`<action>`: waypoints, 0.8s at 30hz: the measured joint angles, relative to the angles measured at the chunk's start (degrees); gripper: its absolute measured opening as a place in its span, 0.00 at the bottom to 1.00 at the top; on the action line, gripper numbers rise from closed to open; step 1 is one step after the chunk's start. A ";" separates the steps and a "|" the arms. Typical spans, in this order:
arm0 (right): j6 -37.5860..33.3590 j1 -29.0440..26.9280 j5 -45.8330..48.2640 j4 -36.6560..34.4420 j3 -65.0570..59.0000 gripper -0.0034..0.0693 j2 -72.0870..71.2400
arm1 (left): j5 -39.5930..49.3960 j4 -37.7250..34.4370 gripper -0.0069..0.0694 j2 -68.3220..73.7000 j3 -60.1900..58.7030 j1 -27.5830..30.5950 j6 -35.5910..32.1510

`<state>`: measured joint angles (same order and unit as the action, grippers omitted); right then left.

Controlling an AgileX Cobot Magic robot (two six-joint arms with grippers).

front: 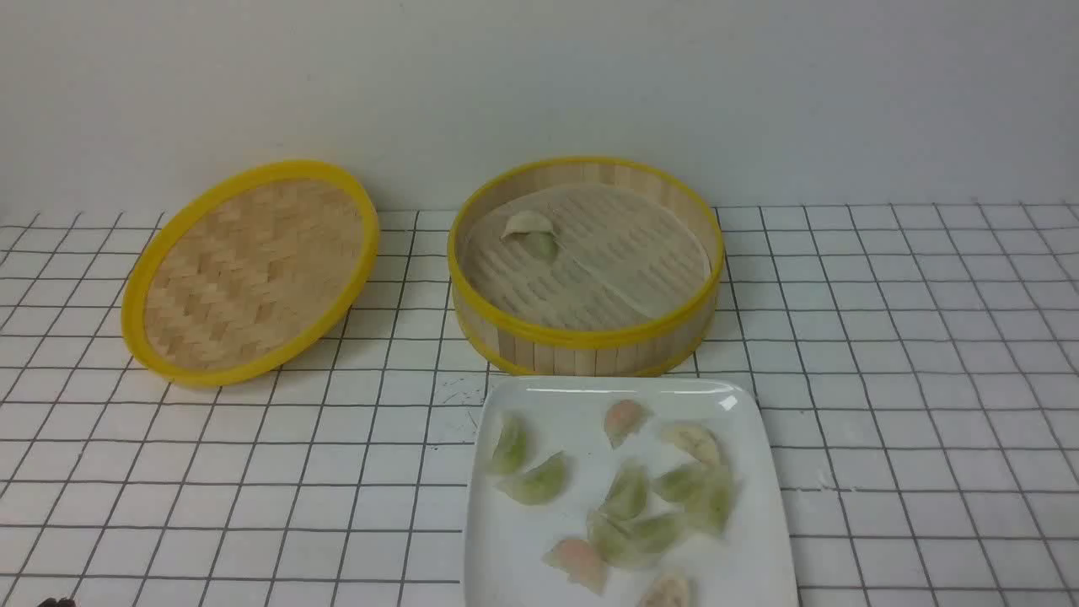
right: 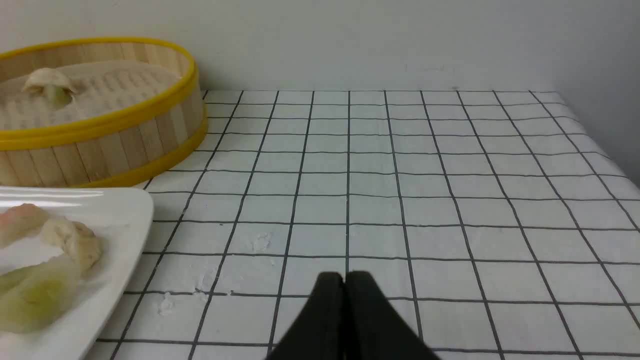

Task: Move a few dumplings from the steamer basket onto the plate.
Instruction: Use the left arm to grab a dumpling from the steamer

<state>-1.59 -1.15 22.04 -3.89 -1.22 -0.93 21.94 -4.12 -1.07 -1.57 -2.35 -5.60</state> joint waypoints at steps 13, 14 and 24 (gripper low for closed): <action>-0.13 0.00 0.00 0.00 0.00 0.03 0.00 | 0.00 0.00 0.08 0.00 0.00 0.00 0.00; -0.13 0.00 0.00 0.00 0.00 0.03 0.00 | 0.00 0.00 0.08 0.00 0.00 0.00 0.00; -0.18 0.00 0.00 0.00 0.00 0.03 0.00 | -5.37 -7.02 0.08 0.00 -0.18 0.00 5.60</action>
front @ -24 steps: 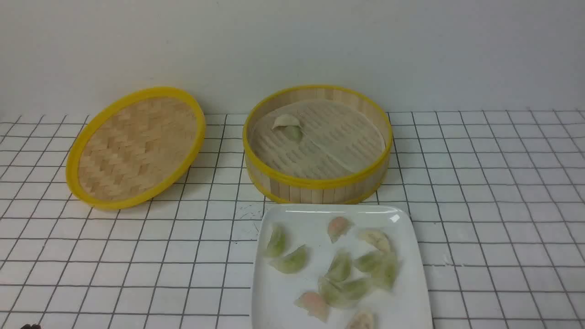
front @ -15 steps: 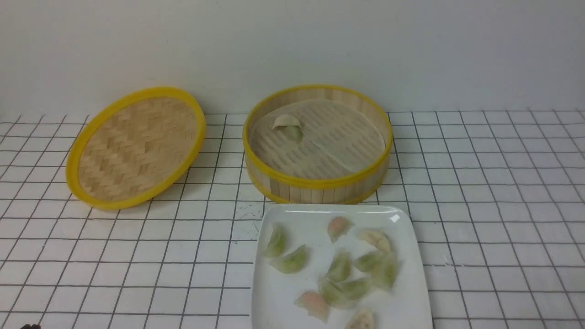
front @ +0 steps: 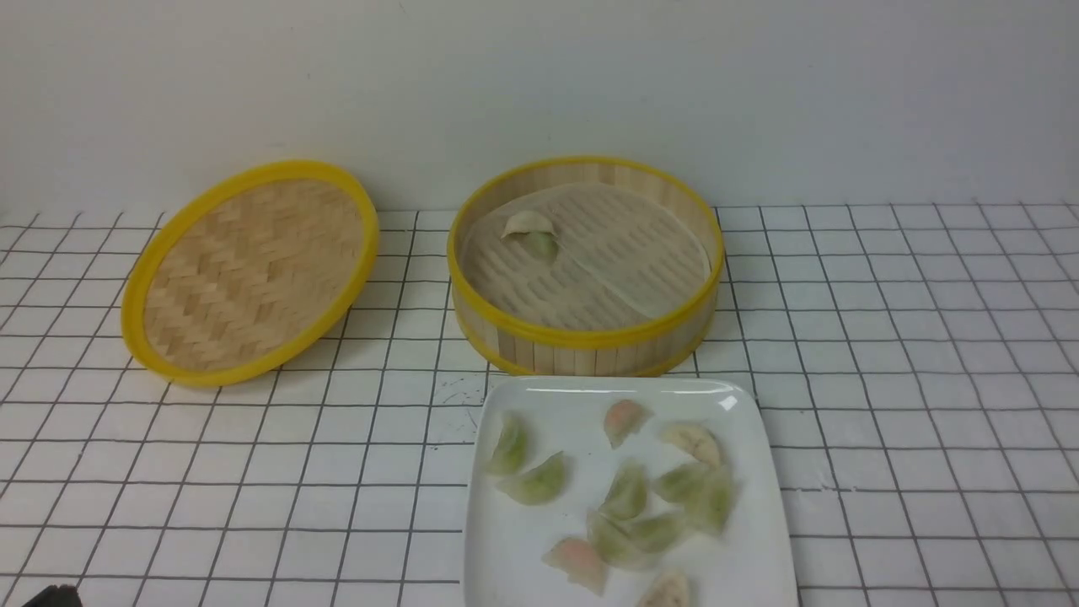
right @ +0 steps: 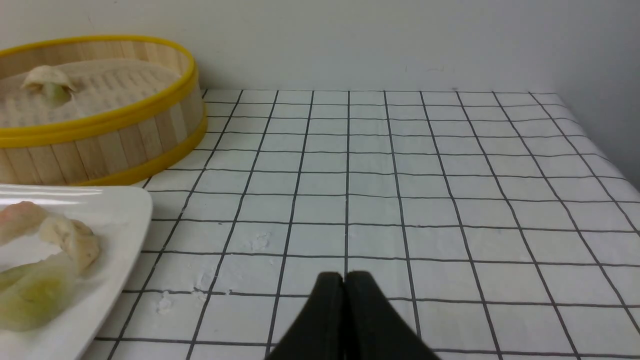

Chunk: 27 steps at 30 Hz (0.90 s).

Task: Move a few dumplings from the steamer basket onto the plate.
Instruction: Use the left arm to grab a dumpling from the steamer

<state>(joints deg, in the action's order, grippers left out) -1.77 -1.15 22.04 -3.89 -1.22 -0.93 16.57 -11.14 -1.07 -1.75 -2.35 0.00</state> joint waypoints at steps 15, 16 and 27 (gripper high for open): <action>0.00 0.00 0.00 0.00 0.00 0.03 0.00 | -12.11 -18.83 0.08 11.52 24.11 0.00 6.46; 0.00 0.00 0.00 0.00 0.00 0.03 0.00 | -6.33 -17.25 0.08 15.38 28.95 0.00 6.16; 0.00 0.00 0.00 0.00 0.00 0.03 0.00 | 46.26 -12.80 0.08 73.53 78.72 -0.08 -17.42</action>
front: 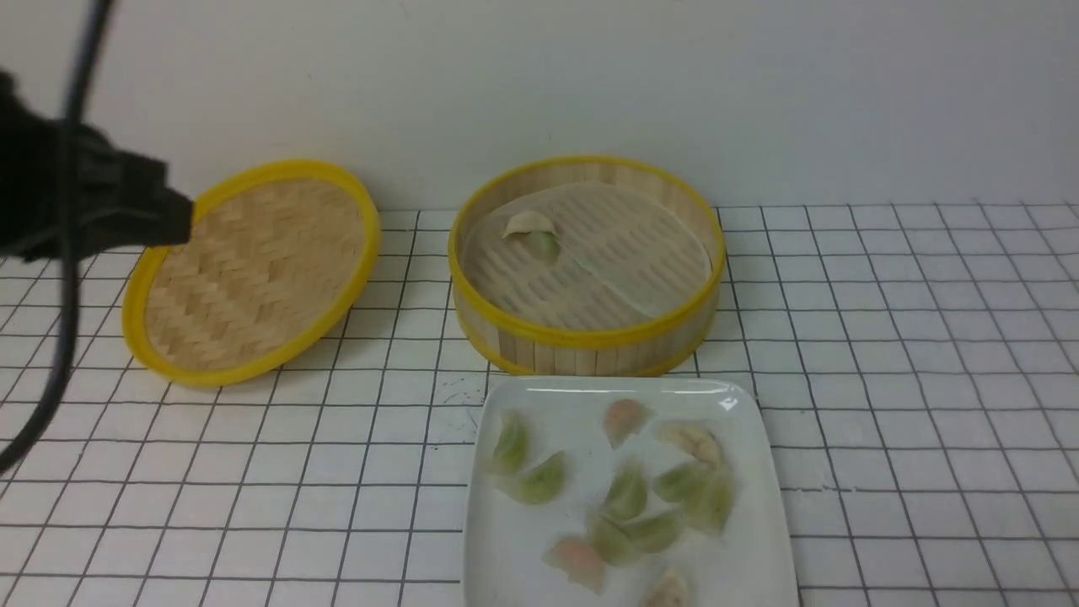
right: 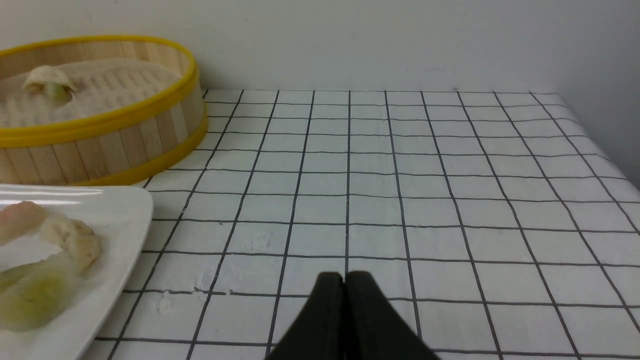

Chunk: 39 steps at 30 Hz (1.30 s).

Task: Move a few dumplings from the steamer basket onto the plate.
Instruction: Use the left arm to grab a dumpling from the steamer

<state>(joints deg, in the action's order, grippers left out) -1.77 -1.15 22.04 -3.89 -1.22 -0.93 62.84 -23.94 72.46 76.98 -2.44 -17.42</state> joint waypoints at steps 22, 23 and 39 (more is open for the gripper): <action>0.00 0.00 0.00 0.00 0.00 0.03 0.00 | 8.80 16.01 0.08 77.38 88.16 -15.33 2.47; 0.00 0.00 0.00 0.00 0.00 0.03 0.00 | 8.80 15.42 0.08 79.31 89.61 -15.54 2.47; 0.00 0.00 0.00 0.00 0.00 0.03 0.00 | 4.84 14.57 0.57 88.32 91.17 -16.65 -4.45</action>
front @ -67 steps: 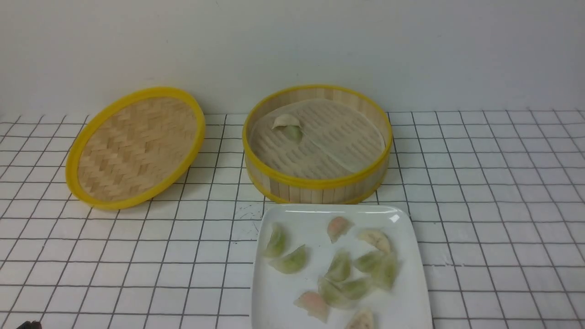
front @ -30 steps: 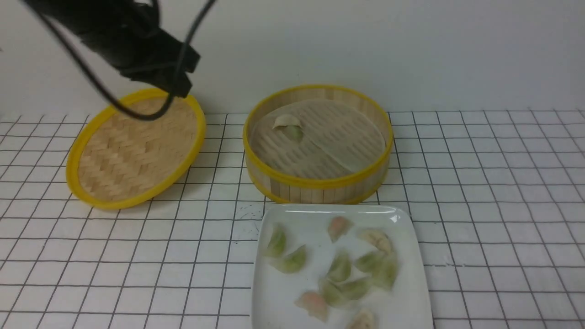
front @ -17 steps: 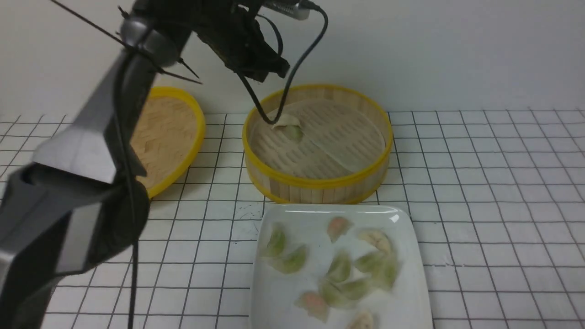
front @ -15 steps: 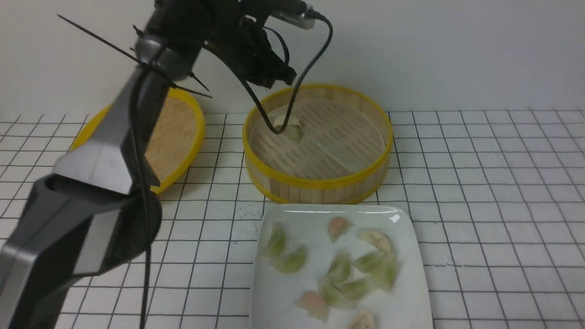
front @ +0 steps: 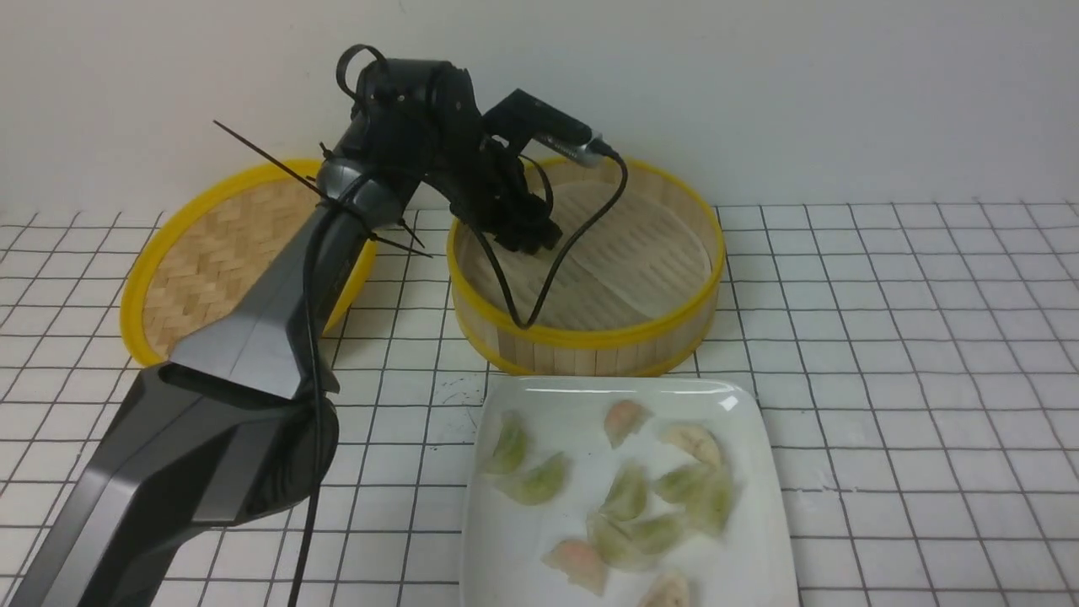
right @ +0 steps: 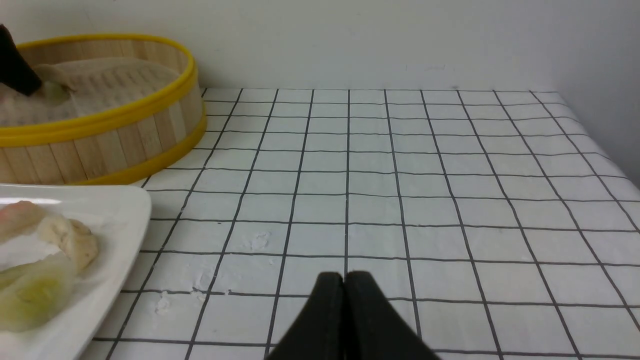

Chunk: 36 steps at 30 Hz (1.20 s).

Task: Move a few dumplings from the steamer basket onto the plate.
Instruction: Use the left arm to grab a dumpling from the steamer

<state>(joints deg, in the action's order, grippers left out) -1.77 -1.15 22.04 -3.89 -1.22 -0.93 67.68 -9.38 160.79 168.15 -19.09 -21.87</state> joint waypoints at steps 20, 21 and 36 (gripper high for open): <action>0.00 0.00 0.00 0.00 0.00 0.03 0.00 | -10.27 -0.28 0.42 3.79 0.94 -0.49 -1.18; 0.00 0.00 0.00 0.00 0.00 0.03 0.00 | -9.86 -0.46 0.41 3.49 0.94 -0.38 -0.58; 0.00 0.00 0.00 0.00 0.00 0.03 0.00 | 4.19 -5.24 0.35 -14.43 0.44 -0.55 5.92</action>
<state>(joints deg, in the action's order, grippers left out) -1.77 -1.15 22.04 -3.89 -1.22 -0.93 71.87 -14.62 146.36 168.59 -19.63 -15.95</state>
